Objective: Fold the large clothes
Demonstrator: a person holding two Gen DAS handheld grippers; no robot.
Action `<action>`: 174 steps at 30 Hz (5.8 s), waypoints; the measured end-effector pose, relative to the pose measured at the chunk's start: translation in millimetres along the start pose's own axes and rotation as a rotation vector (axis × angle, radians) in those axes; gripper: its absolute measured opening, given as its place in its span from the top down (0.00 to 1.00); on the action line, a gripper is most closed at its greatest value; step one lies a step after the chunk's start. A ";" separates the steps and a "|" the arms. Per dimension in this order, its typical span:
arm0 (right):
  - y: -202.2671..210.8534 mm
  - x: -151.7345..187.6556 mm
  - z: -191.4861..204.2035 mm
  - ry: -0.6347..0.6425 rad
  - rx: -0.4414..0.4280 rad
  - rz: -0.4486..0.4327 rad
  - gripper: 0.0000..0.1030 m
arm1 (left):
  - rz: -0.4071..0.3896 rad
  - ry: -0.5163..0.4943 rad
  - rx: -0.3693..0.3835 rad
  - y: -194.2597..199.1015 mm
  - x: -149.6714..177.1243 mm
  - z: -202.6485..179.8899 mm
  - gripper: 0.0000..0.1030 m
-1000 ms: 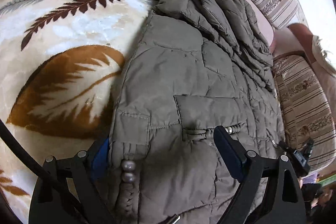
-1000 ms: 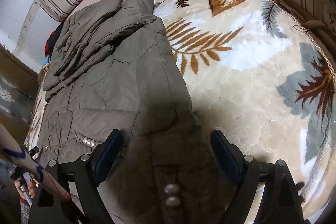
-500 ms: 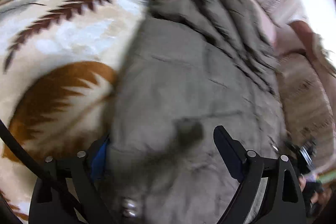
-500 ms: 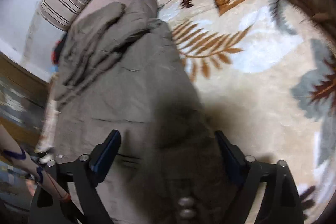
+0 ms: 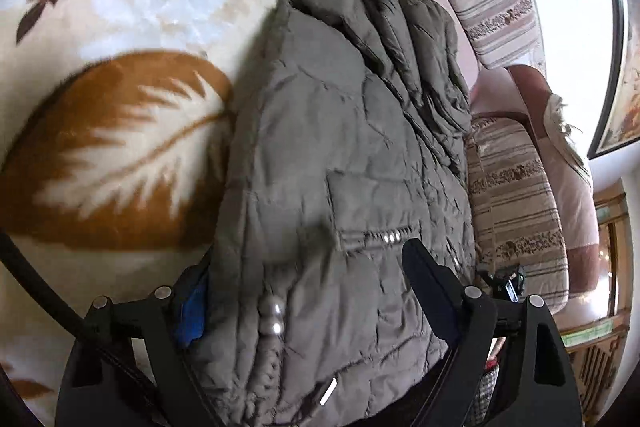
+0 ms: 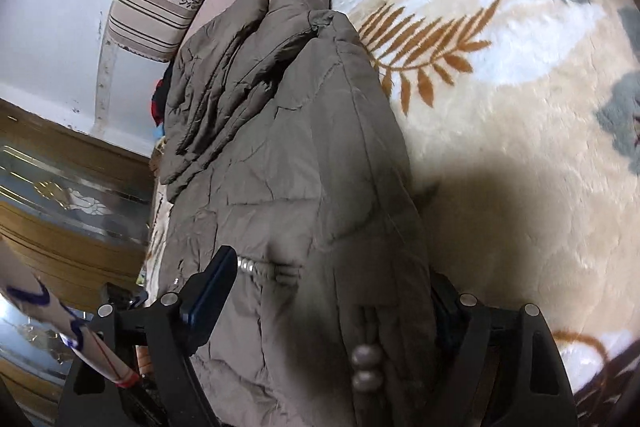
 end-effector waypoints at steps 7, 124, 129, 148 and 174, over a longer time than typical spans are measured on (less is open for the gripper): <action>6.0 4.6 6.4 0.006 -0.021 0.019 0.17 | 0.065 -0.033 0.032 -19.1 7.9 -4.7 0.17; -162.6 -241.2 116.7 0.221 0.285 -0.159 0.66 | -0.263 -0.365 -0.503 -156.6 -254.2 -151.3 0.70; -125.7 -247.1 129.0 0.156 0.176 -0.266 0.21 | -0.296 -0.257 -0.331 -127.3 -253.1 -167.2 0.33; -196.7 -208.1 130.6 0.599 0.427 -0.219 0.09 | -0.243 -0.740 -0.532 -239.6 -200.8 -227.4 0.19; -182.1 -241.9 113.4 0.580 0.435 -0.268 0.05 | -0.302 -0.536 -0.500 -206.1 -243.8 -176.1 0.13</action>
Point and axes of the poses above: each gripper's, at about its wrist camera, not at the fingertips, and y roughly against the way its jaws point, z to its left, x to its underside, the point moved 7 cm from there along -y, roughly the way its jaws point, and after that the axes turned 12 degrees about -z, right-handed, at the moved point
